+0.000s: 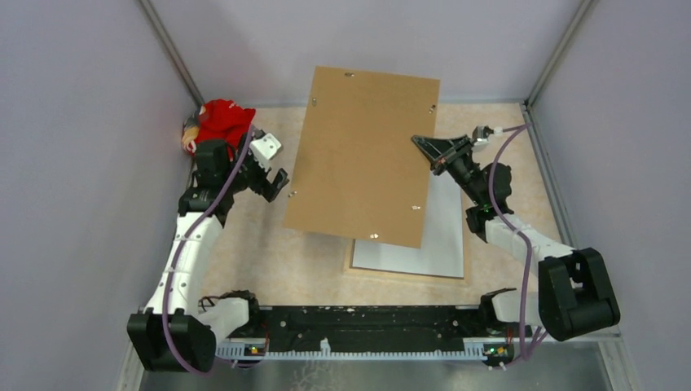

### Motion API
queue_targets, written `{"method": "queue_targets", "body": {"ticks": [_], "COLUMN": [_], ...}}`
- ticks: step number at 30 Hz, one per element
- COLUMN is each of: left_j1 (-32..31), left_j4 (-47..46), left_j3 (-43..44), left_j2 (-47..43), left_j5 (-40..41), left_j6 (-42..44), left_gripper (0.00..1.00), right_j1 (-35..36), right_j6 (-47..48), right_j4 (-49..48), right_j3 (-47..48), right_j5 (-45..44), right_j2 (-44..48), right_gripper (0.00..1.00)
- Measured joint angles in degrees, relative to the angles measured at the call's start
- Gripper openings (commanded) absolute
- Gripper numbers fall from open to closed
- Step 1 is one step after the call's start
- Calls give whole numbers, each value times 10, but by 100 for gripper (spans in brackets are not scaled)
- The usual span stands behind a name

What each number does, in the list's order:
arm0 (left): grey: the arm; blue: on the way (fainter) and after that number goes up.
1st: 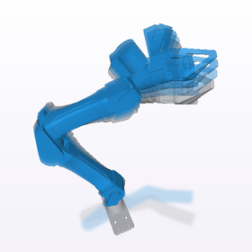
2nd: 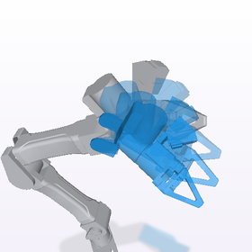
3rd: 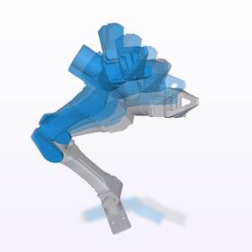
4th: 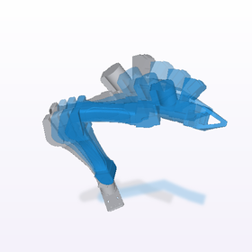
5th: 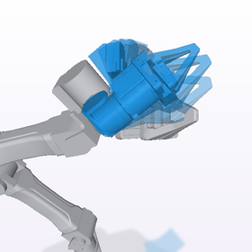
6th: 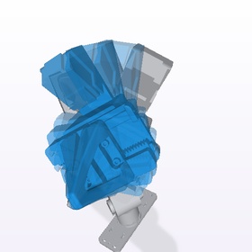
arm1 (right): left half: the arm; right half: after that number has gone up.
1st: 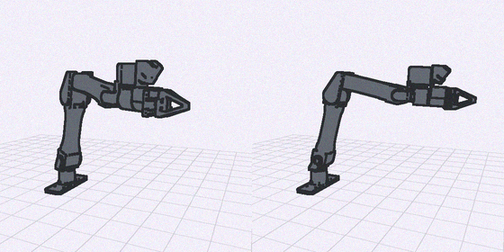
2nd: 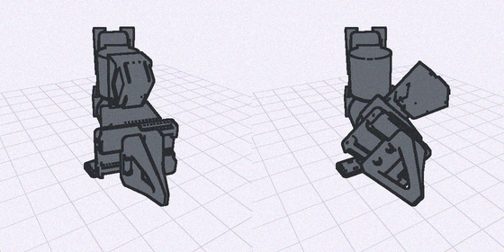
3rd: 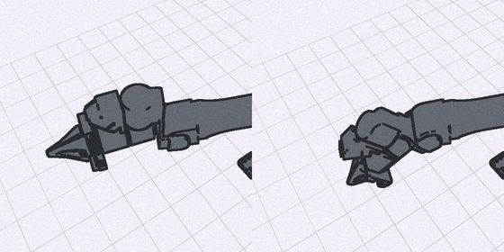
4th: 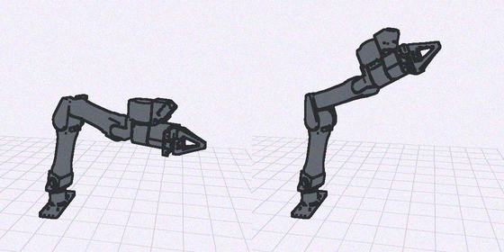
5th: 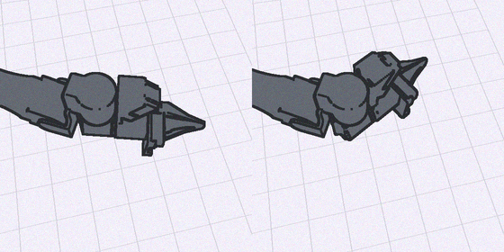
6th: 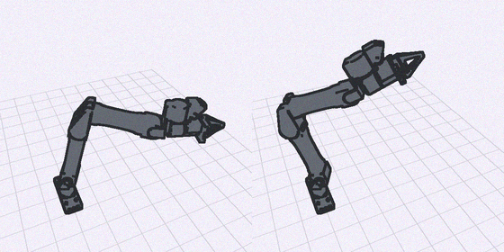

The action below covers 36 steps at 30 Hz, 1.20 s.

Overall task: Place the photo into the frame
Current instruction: Turn over the photo frame item at the center of the board, then place the photo frame item in the photo frame.

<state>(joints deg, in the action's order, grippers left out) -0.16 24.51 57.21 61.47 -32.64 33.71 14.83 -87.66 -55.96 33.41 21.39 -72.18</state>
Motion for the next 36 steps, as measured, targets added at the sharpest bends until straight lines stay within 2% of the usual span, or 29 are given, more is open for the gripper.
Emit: {"method": "queue_targets", "body": {"ticks": [10, 19, 27, 31, 36], "left_j1": [-67, -95, -102, -106, -111], "left_j4": [2, 6, 32, 56, 74], "left_j3": [0, 0, 0, 0, 0], "left_j2": [-20, -28, -31, -28, -5], "left_j5": [38, 80, 80, 73, 79], "left_j6": [2, 4, 7, 7, 7], "left_gripper": [98, 98, 98, 98, 98], "right_j1": [23, 33, 33, 5, -80], "right_j6": [13, 30, 31, 33, 27], "right_j4": [52, 82, 96, 116, 125], "right_j3": [0, -30, -50, -50, -53], "right_j5": [-66, -128, -162, -139, -38], "right_j2": [5, 55, 58, 58, 48], "right_gripper": [0, 0, 0, 0, 0]}}
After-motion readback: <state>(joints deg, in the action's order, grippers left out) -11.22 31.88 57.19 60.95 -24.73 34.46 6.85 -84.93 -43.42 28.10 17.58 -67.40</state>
